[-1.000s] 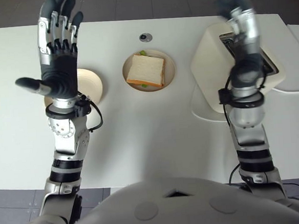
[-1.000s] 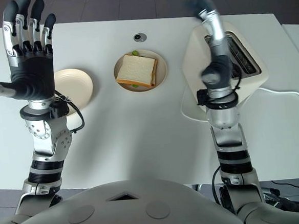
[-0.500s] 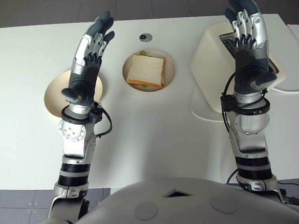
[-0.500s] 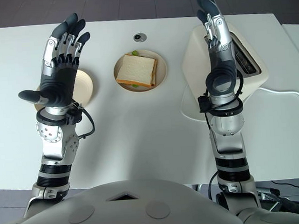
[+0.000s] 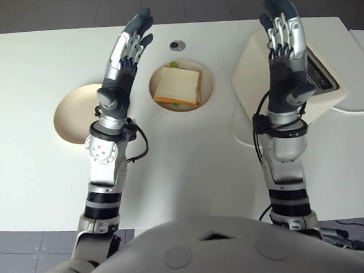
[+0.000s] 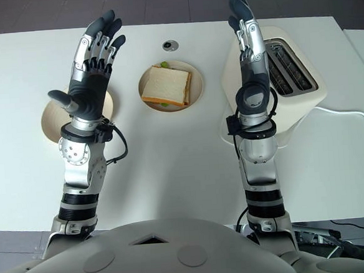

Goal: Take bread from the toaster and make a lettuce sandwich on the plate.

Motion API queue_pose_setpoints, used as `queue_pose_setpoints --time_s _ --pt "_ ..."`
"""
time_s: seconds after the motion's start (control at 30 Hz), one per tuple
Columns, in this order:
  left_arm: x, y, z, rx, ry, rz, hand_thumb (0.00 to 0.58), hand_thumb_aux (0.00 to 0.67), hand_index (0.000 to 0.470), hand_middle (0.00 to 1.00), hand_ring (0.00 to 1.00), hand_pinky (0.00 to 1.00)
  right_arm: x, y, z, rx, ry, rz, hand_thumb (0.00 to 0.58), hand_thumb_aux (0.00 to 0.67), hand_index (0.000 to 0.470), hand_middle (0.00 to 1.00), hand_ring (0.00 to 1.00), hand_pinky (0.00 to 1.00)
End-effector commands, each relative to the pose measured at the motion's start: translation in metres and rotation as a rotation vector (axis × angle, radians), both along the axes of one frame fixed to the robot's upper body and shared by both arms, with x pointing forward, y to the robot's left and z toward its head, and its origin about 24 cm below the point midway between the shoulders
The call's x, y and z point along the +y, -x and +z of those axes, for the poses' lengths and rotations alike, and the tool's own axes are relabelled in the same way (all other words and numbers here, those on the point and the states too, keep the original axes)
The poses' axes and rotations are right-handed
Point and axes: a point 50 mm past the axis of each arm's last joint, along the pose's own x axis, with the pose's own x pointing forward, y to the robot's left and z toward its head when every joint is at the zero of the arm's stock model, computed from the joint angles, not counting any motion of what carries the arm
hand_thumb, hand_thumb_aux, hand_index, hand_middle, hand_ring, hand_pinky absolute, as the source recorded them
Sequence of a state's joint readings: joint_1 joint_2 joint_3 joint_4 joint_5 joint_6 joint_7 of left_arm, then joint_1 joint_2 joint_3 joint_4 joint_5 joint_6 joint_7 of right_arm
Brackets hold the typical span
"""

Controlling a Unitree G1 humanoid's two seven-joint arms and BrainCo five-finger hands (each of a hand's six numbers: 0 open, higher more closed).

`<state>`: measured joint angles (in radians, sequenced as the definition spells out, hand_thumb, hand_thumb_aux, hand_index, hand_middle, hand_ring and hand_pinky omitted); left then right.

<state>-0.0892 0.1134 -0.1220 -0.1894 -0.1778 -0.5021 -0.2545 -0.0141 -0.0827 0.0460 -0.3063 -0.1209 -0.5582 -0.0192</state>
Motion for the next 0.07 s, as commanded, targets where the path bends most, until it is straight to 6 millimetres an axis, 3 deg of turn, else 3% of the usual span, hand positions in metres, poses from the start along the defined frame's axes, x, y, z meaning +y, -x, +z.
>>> queue_pose_setpoints --time_s 0.03,0.07 --pt "-0.0181 -0.0140 -0.0006 0.137 0.159 0.098 0.000 0.000 0.000 0.00 0.00 0.00 0.0238 -0.0068 0.0105 0.011 -0.109 0.020 0.000 0.000 0.000 0.00 0.00 0.00" --pt "-0.0246 -0.0178 -0.0001 0.177 0.168 0.148 0.000 0.000 0.000 0.00 0.00 0.00 0.0324 -0.0091 0.0150 0.018 -0.130 0.010 0.000 0.000 0.000 0.00 0.00 0.00"
